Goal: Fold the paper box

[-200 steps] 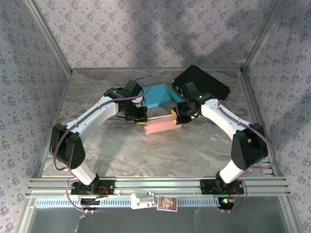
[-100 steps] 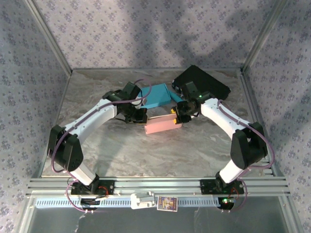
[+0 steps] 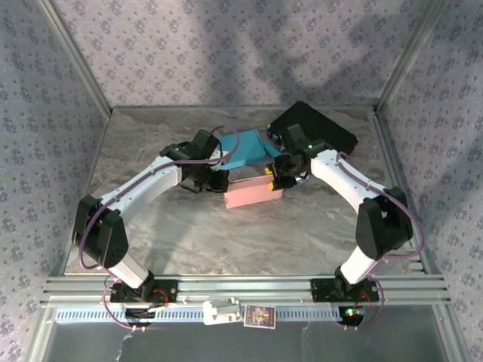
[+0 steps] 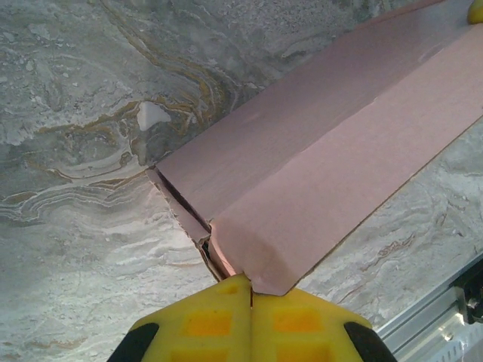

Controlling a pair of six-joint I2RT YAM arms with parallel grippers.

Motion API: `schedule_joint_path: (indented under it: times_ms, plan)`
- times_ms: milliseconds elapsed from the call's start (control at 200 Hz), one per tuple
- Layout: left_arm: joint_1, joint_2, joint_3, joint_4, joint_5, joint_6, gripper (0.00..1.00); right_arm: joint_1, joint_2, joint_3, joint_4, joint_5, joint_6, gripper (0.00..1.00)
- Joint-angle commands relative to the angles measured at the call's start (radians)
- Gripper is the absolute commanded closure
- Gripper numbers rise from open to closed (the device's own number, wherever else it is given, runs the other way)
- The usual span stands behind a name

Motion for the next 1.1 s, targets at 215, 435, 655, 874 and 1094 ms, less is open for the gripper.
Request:
schedule_joint_path:
  times_ms: [215,435,655,874,1094]
  plan:
    - [-0.028,0.022,-0.022,0.005,-0.085,0.011,1.0,0.016,0.051,0.013,-0.067,0.003,-0.079,0.48]
    - [-0.029,0.036,-0.018,0.004,-0.1,0.012,1.0,0.007,-0.025,0.063,-0.092,0.085,-0.21,0.32]
    - [-0.03,0.053,0.001,-0.002,-0.096,0.017,1.0,-0.027,-0.135,-0.001,-0.04,0.074,-0.262,0.28]
    - [-0.034,0.062,0.014,-0.01,-0.095,0.023,1.0,-0.101,-0.243,-0.087,-0.003,0.056,-0.309,0.27]
    - [-0.043,0.068,0.025,-0.017,-0.103,0.028,1.0,-0.163,-0.26,-0.189,0.12,0.002,-0.359,0.29]
